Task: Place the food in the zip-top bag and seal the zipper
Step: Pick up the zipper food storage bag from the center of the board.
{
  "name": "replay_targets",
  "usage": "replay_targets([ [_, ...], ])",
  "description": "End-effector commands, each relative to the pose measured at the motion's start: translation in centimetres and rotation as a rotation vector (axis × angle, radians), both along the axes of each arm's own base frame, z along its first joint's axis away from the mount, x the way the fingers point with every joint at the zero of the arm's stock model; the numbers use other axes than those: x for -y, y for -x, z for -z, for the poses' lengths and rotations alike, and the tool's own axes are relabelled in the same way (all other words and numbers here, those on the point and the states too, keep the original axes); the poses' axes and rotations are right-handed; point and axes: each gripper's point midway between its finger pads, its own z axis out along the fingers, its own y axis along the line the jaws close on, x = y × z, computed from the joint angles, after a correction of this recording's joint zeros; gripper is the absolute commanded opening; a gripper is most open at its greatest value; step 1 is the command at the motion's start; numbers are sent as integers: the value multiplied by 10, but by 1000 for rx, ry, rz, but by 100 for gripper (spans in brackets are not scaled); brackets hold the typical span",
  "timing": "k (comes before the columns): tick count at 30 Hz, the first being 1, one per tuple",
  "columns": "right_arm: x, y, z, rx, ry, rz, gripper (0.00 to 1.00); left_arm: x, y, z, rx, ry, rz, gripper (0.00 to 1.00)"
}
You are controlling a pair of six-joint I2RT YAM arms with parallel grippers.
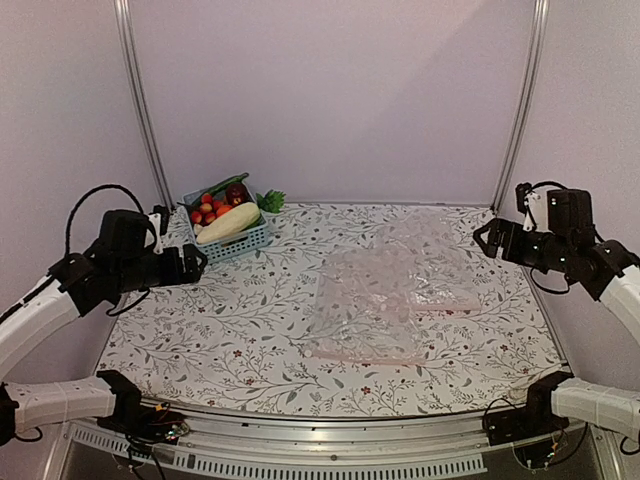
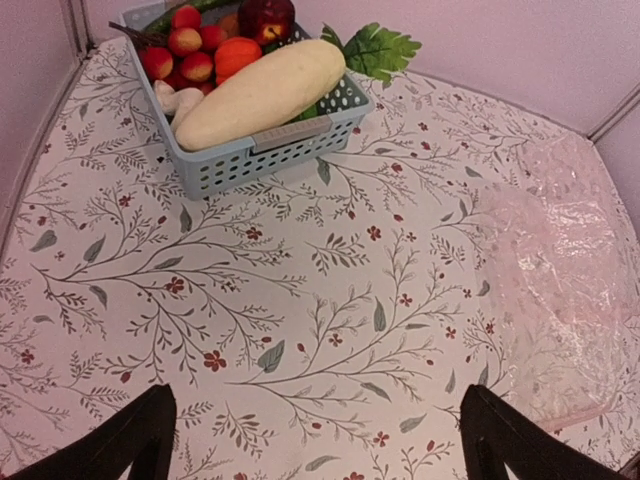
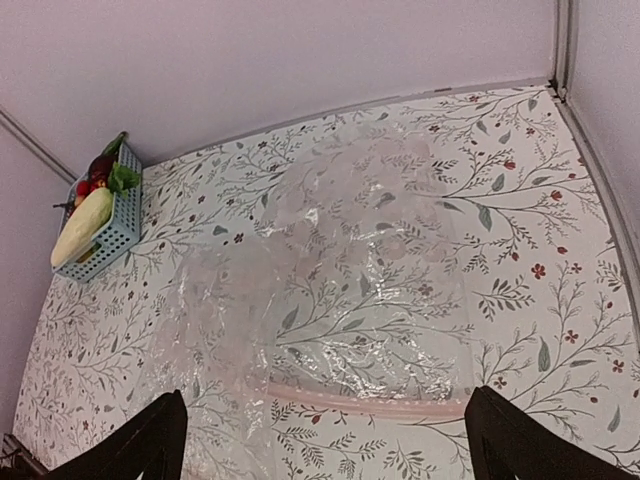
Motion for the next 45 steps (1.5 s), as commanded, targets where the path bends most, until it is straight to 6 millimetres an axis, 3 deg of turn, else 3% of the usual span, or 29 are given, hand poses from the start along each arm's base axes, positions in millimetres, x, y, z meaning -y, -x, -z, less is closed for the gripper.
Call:
replay_targets([
  [1,-44,9,37,-166,33,-121,95,17,0,15,-39,42,-42,100],
  [6,-100,16,93,-302,59,-230,89,30,1,33,-86,61,-64,100],
  [10,-131,26,134,-401,83,-291,87,30,3,49,-89,97,-78,100],
  [15,-147,34,166,-459,44,-313,86,20,10,51,-44,145,-112,99],
  [20,-147,37,193,-520,81,-299,74,14,14,53,-35,157,-120,99],
  [27,-161,32,203,-530,64,-325,58,23,12,59,-37,154,-55,99],
  [32,-171,30,210,-545,61,-341,29,58,15,69,-92,206,105,98],
  [37,-185,26,195,-518,28,-364,2,108,24,78,-146,324,264,92],
  [45,-207,19,156,-458,-106,-387,0,186,48,85,-245,417,492,89],
])
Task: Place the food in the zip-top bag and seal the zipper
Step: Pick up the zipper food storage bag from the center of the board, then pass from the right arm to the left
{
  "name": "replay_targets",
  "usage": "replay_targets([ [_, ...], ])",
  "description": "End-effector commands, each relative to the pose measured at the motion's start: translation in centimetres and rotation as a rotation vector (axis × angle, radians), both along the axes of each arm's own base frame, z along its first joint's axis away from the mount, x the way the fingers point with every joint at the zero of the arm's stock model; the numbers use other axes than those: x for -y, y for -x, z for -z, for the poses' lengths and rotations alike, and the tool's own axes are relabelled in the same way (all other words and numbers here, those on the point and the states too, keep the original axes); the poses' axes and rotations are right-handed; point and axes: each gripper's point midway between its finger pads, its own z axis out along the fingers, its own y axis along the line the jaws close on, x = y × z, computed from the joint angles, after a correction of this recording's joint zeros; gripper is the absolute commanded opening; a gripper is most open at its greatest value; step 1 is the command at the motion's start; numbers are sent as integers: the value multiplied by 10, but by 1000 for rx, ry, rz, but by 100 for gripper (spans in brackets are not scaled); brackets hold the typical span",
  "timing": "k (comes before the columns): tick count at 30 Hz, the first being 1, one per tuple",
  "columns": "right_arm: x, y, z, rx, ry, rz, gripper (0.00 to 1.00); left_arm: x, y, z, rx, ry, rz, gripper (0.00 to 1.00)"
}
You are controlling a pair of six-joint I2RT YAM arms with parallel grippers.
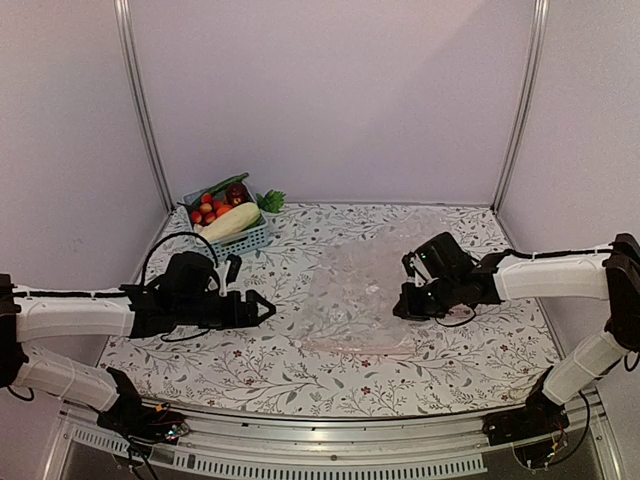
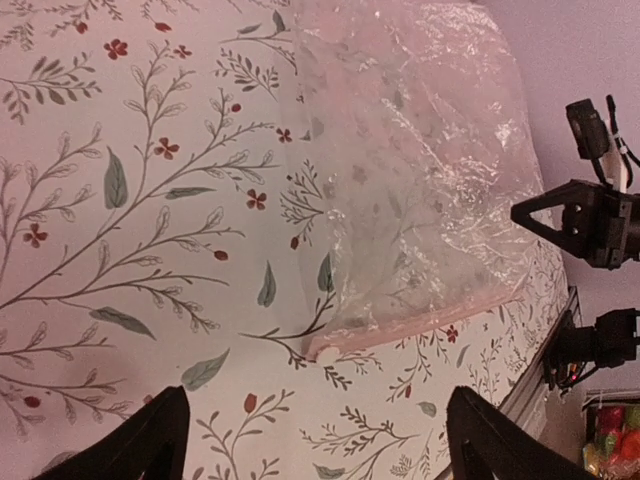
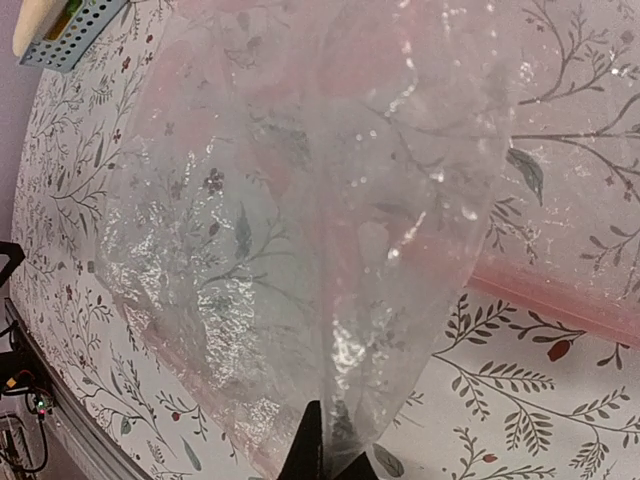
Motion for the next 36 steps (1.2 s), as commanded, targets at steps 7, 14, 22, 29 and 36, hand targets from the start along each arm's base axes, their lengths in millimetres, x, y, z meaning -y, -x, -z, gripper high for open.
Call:
replay_targets([
  [7,-27,-8,-47,47,-176,0,0,64,9,1,-48,81,168,80],
  [14,-30,-5,-38,20,-171,-18,0,73,-7,21,-78,15,179,64],
  [22,-26,-5,-23,-5,-138,-8,0,80,-22,37,-104,-49,165,58],
  [29,-21,-6,-11,-21,-98,14,0,65,-32,56,-112,-178,111,58],
  [36,-22,-6,-1,-47,-81,22,0,76,-26,70,-170,-155,151,56],
])
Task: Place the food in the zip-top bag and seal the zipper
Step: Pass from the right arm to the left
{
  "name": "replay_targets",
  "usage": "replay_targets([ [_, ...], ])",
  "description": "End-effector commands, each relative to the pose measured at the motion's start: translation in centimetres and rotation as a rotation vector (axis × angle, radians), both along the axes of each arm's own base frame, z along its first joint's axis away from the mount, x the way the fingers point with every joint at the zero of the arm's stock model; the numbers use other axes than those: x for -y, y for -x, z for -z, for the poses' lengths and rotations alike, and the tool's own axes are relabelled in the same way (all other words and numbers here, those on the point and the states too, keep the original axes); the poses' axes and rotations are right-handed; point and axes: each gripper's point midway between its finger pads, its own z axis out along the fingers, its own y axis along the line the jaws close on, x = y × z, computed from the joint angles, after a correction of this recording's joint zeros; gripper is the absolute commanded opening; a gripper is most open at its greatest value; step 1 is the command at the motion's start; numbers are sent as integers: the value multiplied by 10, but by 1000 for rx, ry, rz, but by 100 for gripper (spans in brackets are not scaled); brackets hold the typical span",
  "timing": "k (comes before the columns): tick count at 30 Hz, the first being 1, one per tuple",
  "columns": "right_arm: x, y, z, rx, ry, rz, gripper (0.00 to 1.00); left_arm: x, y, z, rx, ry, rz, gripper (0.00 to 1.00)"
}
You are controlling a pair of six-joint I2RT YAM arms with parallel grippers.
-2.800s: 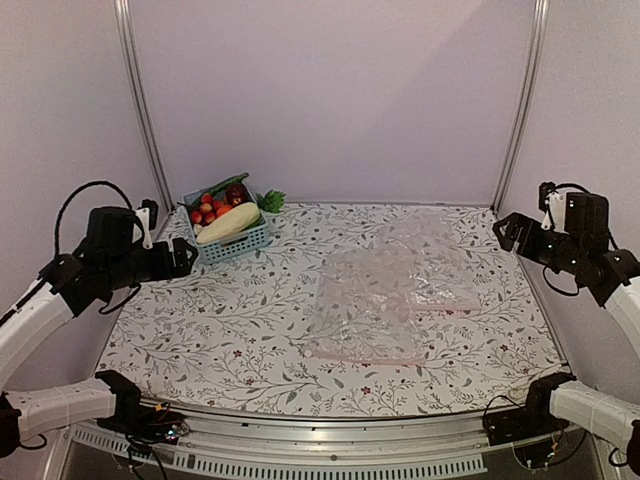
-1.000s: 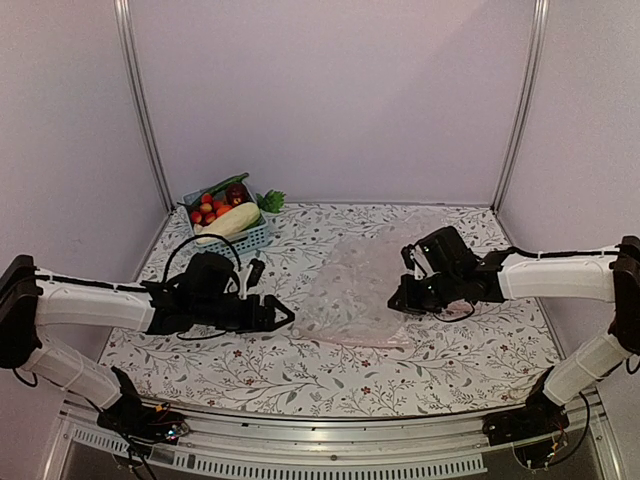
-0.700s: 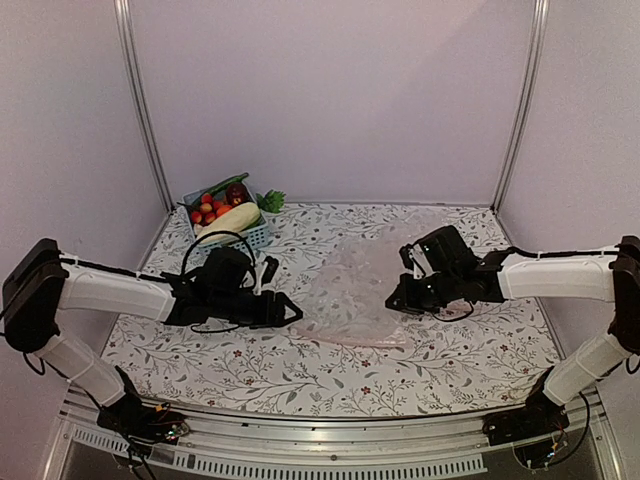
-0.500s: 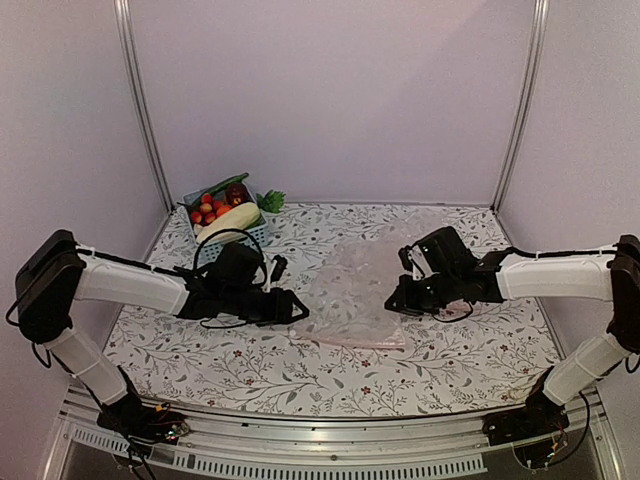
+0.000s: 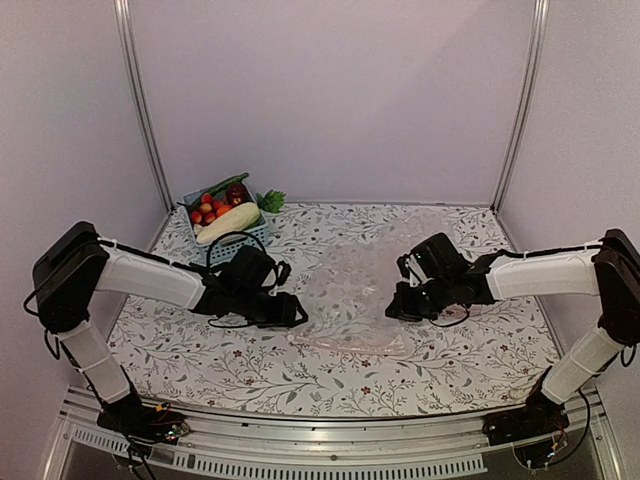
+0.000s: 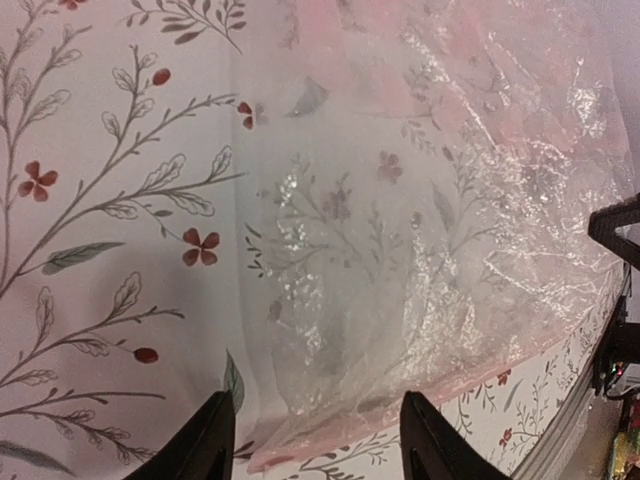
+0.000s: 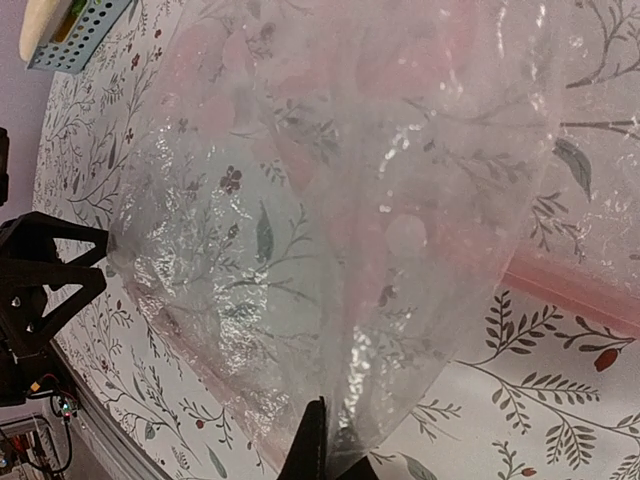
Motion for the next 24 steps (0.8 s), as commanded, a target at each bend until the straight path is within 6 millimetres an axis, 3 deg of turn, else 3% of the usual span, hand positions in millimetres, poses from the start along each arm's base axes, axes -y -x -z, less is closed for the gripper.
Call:
replay_targets([
  [1,-4,-4,0,-3,7,13,0,1,3,10,-33,-16,16,54],
  [20,-7,-8,0,-7,6,17,0,14,5,11,-61,46,44,30],
  [24,-8,-7,-3,1,-1,1,0,23,9,1,-70,96,77,10],
])
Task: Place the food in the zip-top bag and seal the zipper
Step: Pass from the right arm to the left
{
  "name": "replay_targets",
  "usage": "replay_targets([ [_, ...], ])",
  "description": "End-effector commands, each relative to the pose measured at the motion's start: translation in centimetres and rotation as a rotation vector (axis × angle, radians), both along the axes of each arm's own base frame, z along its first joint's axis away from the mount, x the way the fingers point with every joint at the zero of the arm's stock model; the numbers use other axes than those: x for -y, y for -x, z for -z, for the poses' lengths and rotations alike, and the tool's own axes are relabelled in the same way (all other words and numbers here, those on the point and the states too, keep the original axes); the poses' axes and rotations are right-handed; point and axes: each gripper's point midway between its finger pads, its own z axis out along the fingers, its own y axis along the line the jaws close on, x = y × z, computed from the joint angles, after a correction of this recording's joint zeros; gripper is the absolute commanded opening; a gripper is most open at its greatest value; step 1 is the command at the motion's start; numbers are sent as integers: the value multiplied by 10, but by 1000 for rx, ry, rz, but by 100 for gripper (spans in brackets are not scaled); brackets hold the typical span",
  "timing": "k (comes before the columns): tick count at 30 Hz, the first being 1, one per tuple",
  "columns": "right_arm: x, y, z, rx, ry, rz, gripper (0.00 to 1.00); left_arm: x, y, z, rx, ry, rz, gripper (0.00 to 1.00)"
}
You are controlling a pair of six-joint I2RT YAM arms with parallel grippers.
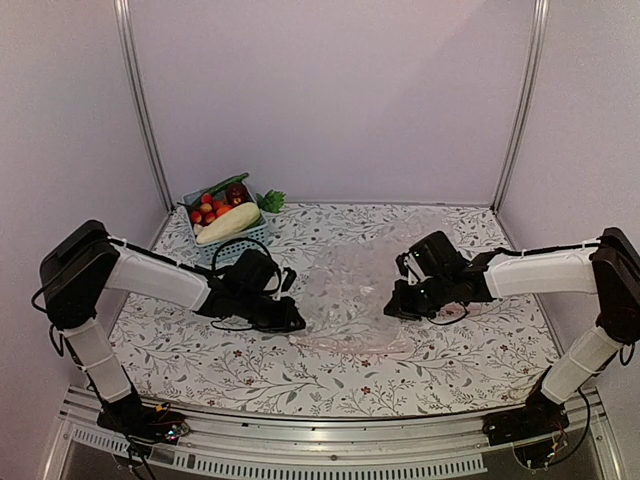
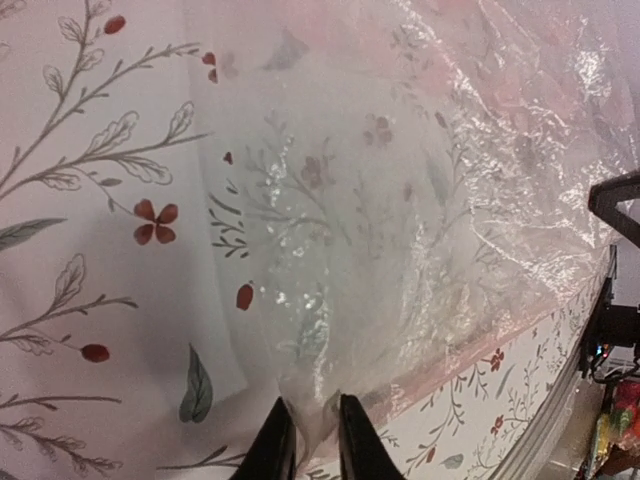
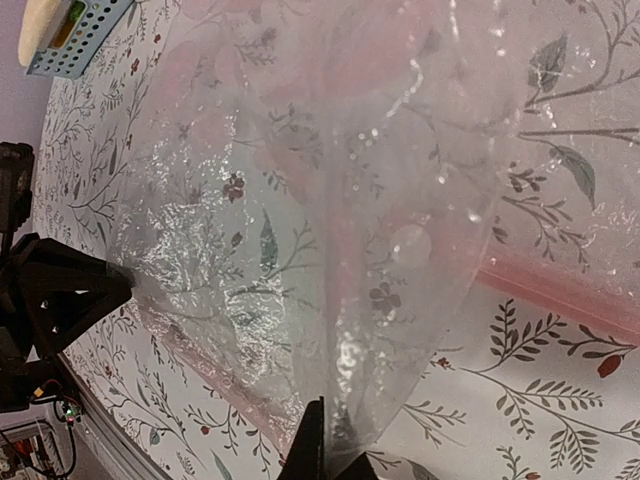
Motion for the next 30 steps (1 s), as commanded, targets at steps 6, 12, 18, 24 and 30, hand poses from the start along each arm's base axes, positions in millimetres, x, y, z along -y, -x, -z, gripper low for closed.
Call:
replay_targets([
  [6,2,-2,-26,70,8,-18,26,19,6,-43,-19,130,54,0],
  [12,22,-2,-80,214,55,-38,61,17,17,-79,-53,189,71,0],
  [18,21,9,-134,396,62,-105,74,15,21,-107,-94,278,70,0],
  [24,5,14,-158,500,118,-183,79,8,21,-122,-95,277,61,0],
  [30,-61,39,-159,576,80,-389,74,8,23,-140,-92,312,58,0],
])
